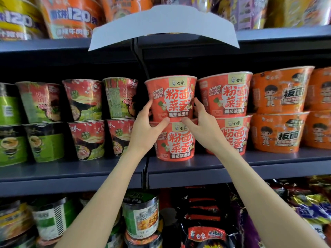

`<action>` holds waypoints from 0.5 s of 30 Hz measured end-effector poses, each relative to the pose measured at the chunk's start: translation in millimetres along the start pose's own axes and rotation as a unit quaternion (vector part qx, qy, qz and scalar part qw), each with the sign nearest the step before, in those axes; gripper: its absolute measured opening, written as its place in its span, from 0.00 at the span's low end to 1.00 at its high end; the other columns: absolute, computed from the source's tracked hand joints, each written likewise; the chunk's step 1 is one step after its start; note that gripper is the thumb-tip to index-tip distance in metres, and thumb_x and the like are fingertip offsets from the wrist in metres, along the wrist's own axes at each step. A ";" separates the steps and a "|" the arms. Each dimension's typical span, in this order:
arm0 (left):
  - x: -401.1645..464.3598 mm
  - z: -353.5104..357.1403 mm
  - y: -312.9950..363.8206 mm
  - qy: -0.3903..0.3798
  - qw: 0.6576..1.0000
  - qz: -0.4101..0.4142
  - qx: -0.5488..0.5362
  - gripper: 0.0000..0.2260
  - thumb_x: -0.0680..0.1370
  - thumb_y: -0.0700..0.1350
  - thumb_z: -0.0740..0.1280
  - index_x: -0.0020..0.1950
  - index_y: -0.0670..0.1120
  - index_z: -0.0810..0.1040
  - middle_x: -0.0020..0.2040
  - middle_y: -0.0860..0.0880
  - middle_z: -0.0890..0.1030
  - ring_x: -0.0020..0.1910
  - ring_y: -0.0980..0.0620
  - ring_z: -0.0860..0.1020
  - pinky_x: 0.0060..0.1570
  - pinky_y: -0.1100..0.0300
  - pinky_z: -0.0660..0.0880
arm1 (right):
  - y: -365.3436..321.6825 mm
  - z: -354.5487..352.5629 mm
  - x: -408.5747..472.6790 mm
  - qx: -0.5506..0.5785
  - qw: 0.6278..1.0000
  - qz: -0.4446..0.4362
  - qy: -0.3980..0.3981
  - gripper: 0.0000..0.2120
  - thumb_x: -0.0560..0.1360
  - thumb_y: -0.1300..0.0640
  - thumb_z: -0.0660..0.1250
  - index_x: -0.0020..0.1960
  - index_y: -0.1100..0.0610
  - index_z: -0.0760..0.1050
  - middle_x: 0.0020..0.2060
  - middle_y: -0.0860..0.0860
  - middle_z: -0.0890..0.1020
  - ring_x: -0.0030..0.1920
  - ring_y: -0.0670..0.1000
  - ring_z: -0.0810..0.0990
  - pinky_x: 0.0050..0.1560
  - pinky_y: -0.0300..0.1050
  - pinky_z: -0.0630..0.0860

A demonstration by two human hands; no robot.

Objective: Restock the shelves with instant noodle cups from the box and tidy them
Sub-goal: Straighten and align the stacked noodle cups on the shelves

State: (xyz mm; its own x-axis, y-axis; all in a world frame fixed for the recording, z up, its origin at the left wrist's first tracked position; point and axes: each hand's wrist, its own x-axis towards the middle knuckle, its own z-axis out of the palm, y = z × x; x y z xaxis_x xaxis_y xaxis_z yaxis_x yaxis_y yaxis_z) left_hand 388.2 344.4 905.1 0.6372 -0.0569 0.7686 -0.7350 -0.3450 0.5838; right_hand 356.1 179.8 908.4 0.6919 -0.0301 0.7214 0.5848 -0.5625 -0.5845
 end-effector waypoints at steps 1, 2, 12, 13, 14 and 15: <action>-1.9 0.7 -0.5 0.001 1.000 -0.001 -0.003 0.31 0.75 0.50 0.69 0.75 0.54 0.59 0.68 0.54 0.70 0.58 0.64 0.68 0.46 0.76 0.65 | 1.0 2.0 -3.8 -0.004 1.000 -0.007 0.005 0.32 0.79 0.55 0.62 0.77 0.54 0.50 0.50 0.38 0.73 0.37 0.32 0.74 0.35 0.22 0.70; -3.4 1.2 -1.2 0.003 1.000 -0.002 -0.011 0.31 0.75 0.50 0.69 0.75 0.54 0.59 0.68 0.54 0.70 0.58 0.64 0.69 0.46 0.76 0.65 | 2.9 4.8 -7.4 -0.015 1.000 -0.017 0.010 0.32 0.79 0.54 0.62 0.77 0.55 0.50 0.53 0.41 0.75 0.39 0.34 0.75 0.37 0.24 0.72; -1.5 -0.6 -13.6 -0.007 0.997 -0.008 -0.073 0.30 0.74 0.49 0.70 0.73 0.52 0.62 0.62 0.59 0.71 0.62 0.61 0.71 0.50 0.76 0.68 | 10.5 12.4 -13.8 -0.082 0.995 -0.056 0.017 0.33 0.78 0.54 0.63 0.78 0.56 0.50 0.70 0.52 0.69 0.66 0.49 0.72 0.63 0.45 0.72; -2.6 -1.1 -14.1 -0.010 0.997 -0.008 -0.075 0.29 0.74 0.49 0.70 0.73 0.52 0.63 0.63 0.59 0.70 0.63 0.60 0.70 0.50 0.76 0.68 | 10.5 13.6 -14.4 -0.086 0.995 -0.053 0.019 0.33 0.78 0.55 0.63 0.77 0.56 0.51 0.71 0.52 0.68 0.68 0.49 0.70 0.65 0.44 0.70; -4.1 -2.8 -14.3 -0.012 0.997 -0.009 -0.070 0.28 0.75 0.49 0.69 0.73 0.52 0.63 0.64 0.58 0.70 0.63 0.60 0.70 0.52 0.75 0.68 | 10.4 14.7 -15.6 -0.094 0.994 -0.054 0.029 0.32 0.78 0.55 0.63 0.77 0.56 0.52 0.71 0.52 0.66 0.69 0.49 0.67 0.66 0.41 0.66; -6.7 -6.4 -14.3 -0.010 0.998 -0.010 -0.059 0.27 0.76 0.49 0.68 0.72 0.52 0.63 0.65 0.57 0.71 0.64 0.59 0.70 0.53 0.74 0.67 | 9.7 15.6 -18.0 -0.108 0.991 -0.063 0.049 0.31 0.78 0.56 0.63 0.76 0.56 0.54 0.72 0.51 0.66 0.70 0.49 0.65 0.66 0.38 0.62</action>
State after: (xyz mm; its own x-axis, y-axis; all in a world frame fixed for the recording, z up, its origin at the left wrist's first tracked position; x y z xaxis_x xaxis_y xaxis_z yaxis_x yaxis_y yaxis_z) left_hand 393.0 355.7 893.3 0.6550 -0.0696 0.7524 -0.7440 -0.2337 0.6260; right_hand 355.9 187.8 884.0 0.5685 -0.0224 0.8224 0.5520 -0.7309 -0.4015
